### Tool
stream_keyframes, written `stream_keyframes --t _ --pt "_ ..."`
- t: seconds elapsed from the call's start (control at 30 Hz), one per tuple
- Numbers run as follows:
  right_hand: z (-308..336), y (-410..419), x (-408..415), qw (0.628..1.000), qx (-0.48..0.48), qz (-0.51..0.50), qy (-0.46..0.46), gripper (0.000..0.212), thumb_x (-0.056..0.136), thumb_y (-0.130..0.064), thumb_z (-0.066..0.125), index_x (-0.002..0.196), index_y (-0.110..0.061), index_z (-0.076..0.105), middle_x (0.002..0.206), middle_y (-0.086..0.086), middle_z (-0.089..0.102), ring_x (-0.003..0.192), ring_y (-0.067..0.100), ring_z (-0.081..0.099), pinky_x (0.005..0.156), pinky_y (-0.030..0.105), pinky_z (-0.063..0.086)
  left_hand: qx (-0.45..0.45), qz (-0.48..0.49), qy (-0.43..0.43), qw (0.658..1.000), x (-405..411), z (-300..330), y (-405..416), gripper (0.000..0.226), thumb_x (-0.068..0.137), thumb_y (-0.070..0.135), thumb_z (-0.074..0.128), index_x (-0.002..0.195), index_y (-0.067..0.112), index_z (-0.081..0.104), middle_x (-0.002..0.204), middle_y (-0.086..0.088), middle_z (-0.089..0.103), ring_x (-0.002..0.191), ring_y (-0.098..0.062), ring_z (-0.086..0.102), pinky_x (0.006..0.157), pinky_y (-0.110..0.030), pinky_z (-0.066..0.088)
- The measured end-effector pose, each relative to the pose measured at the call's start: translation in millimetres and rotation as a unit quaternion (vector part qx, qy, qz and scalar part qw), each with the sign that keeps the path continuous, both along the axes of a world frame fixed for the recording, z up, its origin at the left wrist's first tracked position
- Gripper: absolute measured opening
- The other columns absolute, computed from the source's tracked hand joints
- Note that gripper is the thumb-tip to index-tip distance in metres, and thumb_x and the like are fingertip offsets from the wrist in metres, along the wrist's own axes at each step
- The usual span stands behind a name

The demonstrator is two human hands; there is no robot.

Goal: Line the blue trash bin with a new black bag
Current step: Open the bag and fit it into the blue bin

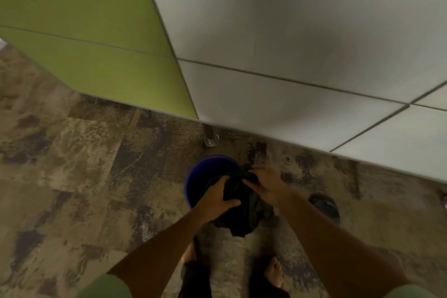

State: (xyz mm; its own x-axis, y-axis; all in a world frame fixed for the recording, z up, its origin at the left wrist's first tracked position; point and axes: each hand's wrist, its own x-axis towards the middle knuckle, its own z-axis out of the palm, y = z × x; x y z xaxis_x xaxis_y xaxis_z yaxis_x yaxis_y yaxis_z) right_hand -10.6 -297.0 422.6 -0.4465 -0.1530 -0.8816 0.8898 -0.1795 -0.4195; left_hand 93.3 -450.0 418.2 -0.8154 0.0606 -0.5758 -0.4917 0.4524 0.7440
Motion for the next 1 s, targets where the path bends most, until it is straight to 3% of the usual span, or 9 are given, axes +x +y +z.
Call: stream_keyframes --t 0.07,0.17,0.27,0.37,0.47,0.63,0.77,0.9,1.0 --pt "-1 -15 -3 0.999 0.019 -0.031 -0.004 0.029 0.097 0.006 0.053 0.123 -0.004 0.06 0.116 0.016 0.057 0.099 0.034 0.061 0.048 0.029 0.059 -0.009 0.017 -0.009 1.0 5 -3 -17 0.05 0.092 0.03 0.071 0.139 0.02 0.055 0.134 -0.001 0.065 0.125 -0.019 0.06 0.106 -0.033 0.047" --pt "2 -33 -10 0.996 0.048 -0.07 0.01 0.031 0.098 0.0 0.055 0.129 -0.003 0.058 0.127 0.017 0.057 0.11 0.033 0.061 0.05 0.029 0.061 -0.011 0.078 -0.01 0.997 8 -3 -45 0.014 0.095 0.028 0.069 0.098 0.015 0.072 0.095 -0.006 0.073 0.094 -0.021 0.069 0.08 -0.033 0.053" --pt "7 -50 -8 0.993 0.053 -0.091 0.052 0.033 0.095 -0.014 0.065 0.127 -0.007 0.059 0.12 0.015 0.066 0.101 0.027 0.068 0.059 0.031 0.059 0.0 0.146 -0.017 0.989 9 -8 -70 0.032 0.092 0.027 0.074 0.064 0.027 0.056 0.059 0.013 0.057 0.063 -0.007 0.058 0.058 -0.015 0.04" --pt "15 -64 5 0.973 0.19 0.033 0.128 0.03 0.086 -0.034 0.076 0.108 -0.02 0.061 0.104 0.012 0.068 0.085 0.026 0.065 0.068 0.04 0.056 0.043 0.169 -0.017 0.984 3 -1 -85 0.012 0.09 0.03 0.076 0.086 0.023 0.067 0.081 0.016 0.07 0.082 -0.015 0.067 0.069 -0.017 0.054" --pt "29 -87 27 0.955 0.206 0.149 0.155 0.036 0.083 -0.052 0.074 0.093 -0.018 0.066 0.091 0.008 0.071 0.08 0.023 0.068 0.072 0.039 0.059 0.024 0.152 0.004 0.988 -5 0 -95 0.045 0.088 0.035 0.077 0.12 0.007 0.064 0.113 -0.005 0.071 0.103 -0.024 0.068 0.089 -0.035 0.057" --pt "41 -116 49 0.916 0.175 0.328 0.149 0.029 0.089 -0.05 0.069 0.089 -0.021 0.073 0.084 -0.002 0.074 0.08 0.014 0.071 0.067 0.024 0.056 0.026 0.074 0.025 0.997 -6 -3 -102 0.035 0.09 0.033 0.075 0.119 0.015 0.066 0.102 0.0 0.073 0.083 -0.011 0.065 0.063 -0.005 0.049" --pt "30 -122 45 0.941 0.168 0.26 0.139 0.02 0.099 -0.028 0.062 0.085 -0.016 0.07 0.078 0.001 0.072 0.069 0.013 0.068 0.053 0.017 0.053 0.046 0.088 0.02 0.995 3 -3 -114 0.022 0.088 0.036 0.076 0.096 0.044 0.057 0.085 0.022 0.064 0.074 0.009 0.065 0.063 -0.007 0.048" --pt "15 -115 36 0.984 0.103 0.135 0.058 0.02 0.104 -0.023 0.052 0.1 -0.012 0.067 0.097 0.008 0.077 0.088 0.023 0.076 0.07 0.035 0.062 -0.005 0.163 0.012 0.986 10 -10 -135 0.024 0.094 0.037 0.069 0.084 0.022 0.052 0.073 0.01 0.053 0.066 -0.004 0.054 0.058 -0.012 0.043" --pt "-3 -103 26 0.994 0.084 0.075 0.016 0.018 0.105 -0.014 0.046 0.104 -0.004 0.06 0.108 0.013 0.071 0.099 0.031 0.071 0.074 0.044 0.061 -0.072 0.23 0.006 0.97 12 -18 -151 0.026 0.095 0.027 0.069 0.08 0.024 0.048 0.073 0.01 0.048 0.065 0.001 0.046 0.056 -0.013 0.033"
